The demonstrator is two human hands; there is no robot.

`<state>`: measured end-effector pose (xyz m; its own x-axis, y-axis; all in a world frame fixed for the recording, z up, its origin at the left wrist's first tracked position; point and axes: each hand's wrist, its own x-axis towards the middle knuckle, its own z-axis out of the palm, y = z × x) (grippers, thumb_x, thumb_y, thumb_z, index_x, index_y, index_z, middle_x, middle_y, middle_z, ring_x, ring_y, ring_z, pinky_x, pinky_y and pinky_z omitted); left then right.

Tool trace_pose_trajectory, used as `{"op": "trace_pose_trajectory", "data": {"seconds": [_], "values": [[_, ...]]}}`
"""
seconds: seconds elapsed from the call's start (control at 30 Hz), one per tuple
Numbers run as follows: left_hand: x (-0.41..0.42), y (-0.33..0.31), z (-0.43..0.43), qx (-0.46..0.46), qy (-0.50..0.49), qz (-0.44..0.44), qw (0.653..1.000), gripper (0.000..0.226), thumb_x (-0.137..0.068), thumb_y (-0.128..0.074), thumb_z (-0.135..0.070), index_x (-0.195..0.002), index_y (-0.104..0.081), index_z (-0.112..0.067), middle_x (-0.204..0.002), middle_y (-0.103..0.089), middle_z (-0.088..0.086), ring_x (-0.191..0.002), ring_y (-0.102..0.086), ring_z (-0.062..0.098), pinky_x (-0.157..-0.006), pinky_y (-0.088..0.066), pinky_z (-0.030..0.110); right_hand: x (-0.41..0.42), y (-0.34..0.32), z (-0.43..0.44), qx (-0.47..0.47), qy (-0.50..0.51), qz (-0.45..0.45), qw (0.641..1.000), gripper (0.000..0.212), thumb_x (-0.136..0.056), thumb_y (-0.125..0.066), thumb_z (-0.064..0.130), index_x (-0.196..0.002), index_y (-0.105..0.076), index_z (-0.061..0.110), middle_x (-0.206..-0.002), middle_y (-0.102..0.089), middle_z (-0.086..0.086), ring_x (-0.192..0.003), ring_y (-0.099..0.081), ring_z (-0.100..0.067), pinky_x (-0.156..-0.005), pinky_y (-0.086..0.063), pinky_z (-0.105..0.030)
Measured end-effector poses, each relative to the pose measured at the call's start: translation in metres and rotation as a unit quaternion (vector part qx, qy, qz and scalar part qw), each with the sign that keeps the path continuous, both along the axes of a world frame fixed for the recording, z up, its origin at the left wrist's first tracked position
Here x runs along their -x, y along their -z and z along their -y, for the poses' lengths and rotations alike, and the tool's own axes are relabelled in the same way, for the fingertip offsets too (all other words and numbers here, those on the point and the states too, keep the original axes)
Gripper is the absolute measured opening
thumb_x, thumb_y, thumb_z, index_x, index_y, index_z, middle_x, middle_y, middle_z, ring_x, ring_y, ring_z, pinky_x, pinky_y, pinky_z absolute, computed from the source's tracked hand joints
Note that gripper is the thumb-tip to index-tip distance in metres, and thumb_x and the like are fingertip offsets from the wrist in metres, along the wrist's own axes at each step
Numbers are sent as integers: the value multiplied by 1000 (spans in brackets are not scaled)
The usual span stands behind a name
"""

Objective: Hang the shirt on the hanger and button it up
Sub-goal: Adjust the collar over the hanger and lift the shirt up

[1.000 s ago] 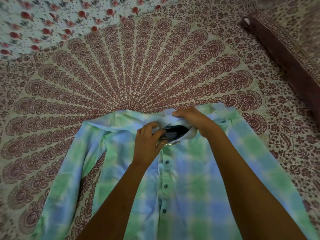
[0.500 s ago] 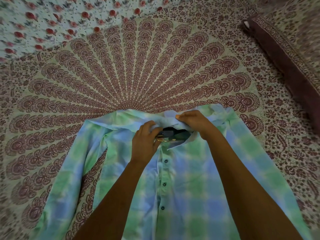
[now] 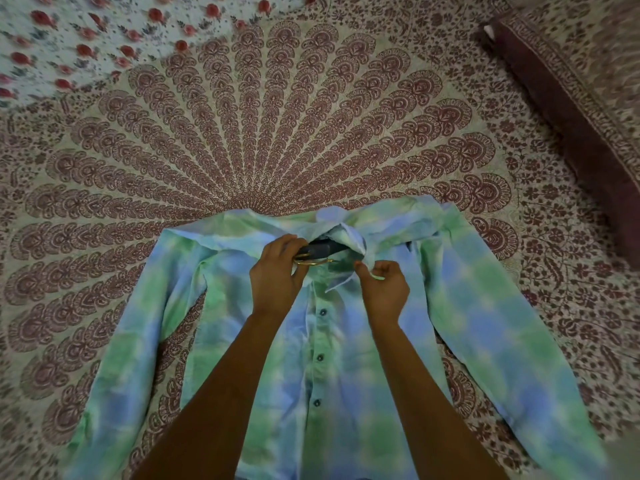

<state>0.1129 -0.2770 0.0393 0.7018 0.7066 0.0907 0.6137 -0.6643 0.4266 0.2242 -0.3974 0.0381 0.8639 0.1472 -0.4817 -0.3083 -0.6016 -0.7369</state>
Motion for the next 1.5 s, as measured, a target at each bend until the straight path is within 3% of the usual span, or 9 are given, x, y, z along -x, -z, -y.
{"op": "trace_pose_trajectory", "data": {"seconds": [0.27,0.53,0.8,0.9,1.03,1.23,1.33,1.43,1.5], "values": [[1,-1,7,8,-12,16,1000,33,-74,-61,-21,-107,-63,-16,-111,-66,5,-102,-62,26,-64,-53,34,-14,-3,-10,20,4,-15,1000,45,-81,-68,34,-113,-59,3,-105,-67,-13,-101,-61,-28,-80,-41,-26],[5,-2,10,-4,-18,18,1000,30,-74,-66,-17,-104,-63,-17,-107,-67,3,-97,-64,26,-59,-51,32,-8,3,-10,-73,133,-27,988,21,-84,-60,6,-103,-58,-2,-94,-62,-14,-77,-54,-20,-71,-41,-22],[8,-5,7,26,-31,32,999,28,-78,-63,-20,-107,-62,-20,-110,-66,0,-99,-63,24,-65,-55,36,-40,-4,24,-269,-32,-179,946,21,-93,-51,14,-82,-66,24,-67,-67,13,-68,-60,-5,-67,-46,-23],[9,-6,5,30,-32,38,998,28,-79,-62,-23,-107,-61,-21,-110,-66,-1,-98,-63,23,-66,-54,36,-53,-6,25,-241,-122,-119,955,13,-91,-55,15,-87,-66,21,-76,-67,13,-76,-59,-6,-72,-46,-20],[8,-11,3,44,-42,27,998,29,-80,-65,-21,-109,-61,-21,-113,-64,-2,-102,-61,23,-70,-53,40,-51,-6,28,-262,-139,-107,949,23,-86,-62,30,-67,-58,17,-61,-49,2,-63,-43,-11,-62,-35,-20],[8,-8,8,38,-30,27,998,29,-80,-64,-21,-108,-61,-20,-111,-65,-1,-98,-62,24,-67,-53,37,-55,-7,25,-291,-69,-253,920,24,-95,-47,28,-94,-66,14,-97,-65,-5,-96,-58,-19,-96,-43,-37],[10,-6,8,44,-36,32,998,30,-79,-68,-16,-108,-61,-18,-110,-65,0,-99,-63,24,-69,-52,36,-53,-3,22,-123,-214,-144,958,24,-91,-54,22,-92,-63,-1,-92,-65,-8,-80,-57,-11,-69,-45,-22],[12,-5,9,40,-30,18,999,31,-77,-69,-16,-108,-62,-18,-110,-66,0,-100,-62,25,-66,-51,35,-55,12,27,135,-363,-35,921,25,-81,-66,24,-103,-64,12,-106,-65,-11,-99,-59,-25,-84,-47,-31],[12,-5,11,39,-34,12,999,32,-76,-70,-15,-108,-62,-18,-111,-65,1,-101,-61,25,-66,-50,35,-55,14,26,175,-368,48,912,36,-79,-66,22,-114,-60,17,-116,-60,-13,-108,-56,-33,-90,-47,-39]]}}
